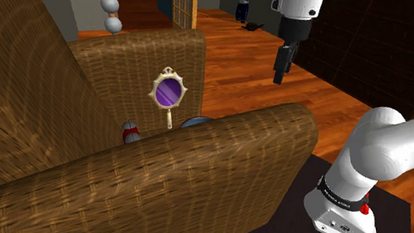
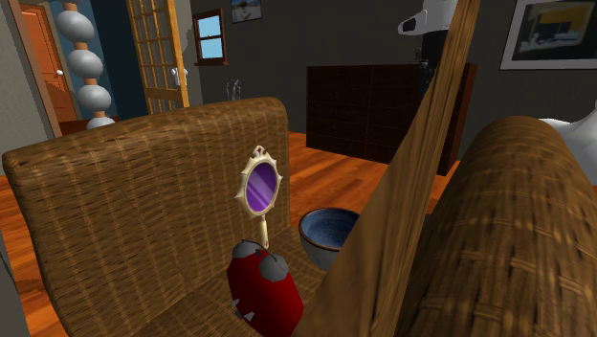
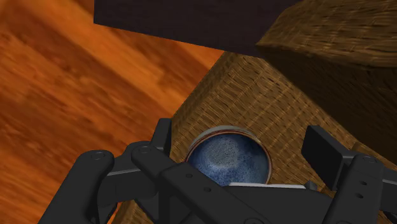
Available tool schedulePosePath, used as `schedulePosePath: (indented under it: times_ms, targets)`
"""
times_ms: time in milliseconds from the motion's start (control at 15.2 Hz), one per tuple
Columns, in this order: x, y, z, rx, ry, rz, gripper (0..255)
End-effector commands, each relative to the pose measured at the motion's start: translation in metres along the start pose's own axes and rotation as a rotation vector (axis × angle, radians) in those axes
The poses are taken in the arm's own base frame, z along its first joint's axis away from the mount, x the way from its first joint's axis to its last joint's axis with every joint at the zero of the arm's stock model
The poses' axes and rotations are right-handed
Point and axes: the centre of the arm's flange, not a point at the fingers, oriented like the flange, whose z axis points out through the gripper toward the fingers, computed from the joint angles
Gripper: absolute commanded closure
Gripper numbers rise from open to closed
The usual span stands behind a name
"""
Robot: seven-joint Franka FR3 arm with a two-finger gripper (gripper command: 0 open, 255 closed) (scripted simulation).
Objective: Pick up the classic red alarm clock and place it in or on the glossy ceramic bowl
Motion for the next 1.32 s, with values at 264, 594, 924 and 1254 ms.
schedulePosePath:
  times_ms: [264,594,924,1254]
  targets:
    - [0.034,-0.037,0.018,-0.008,0.005,0.021,0]
    - [0.077,-0.082,0.041,-0.018,0.01,0.047,0]
    - [0.122,-0.125,0.064,-0.027,0.016,0.073,0]
    - [0.168,-0.167,0.088,-0.037,0.022,0.099,0]
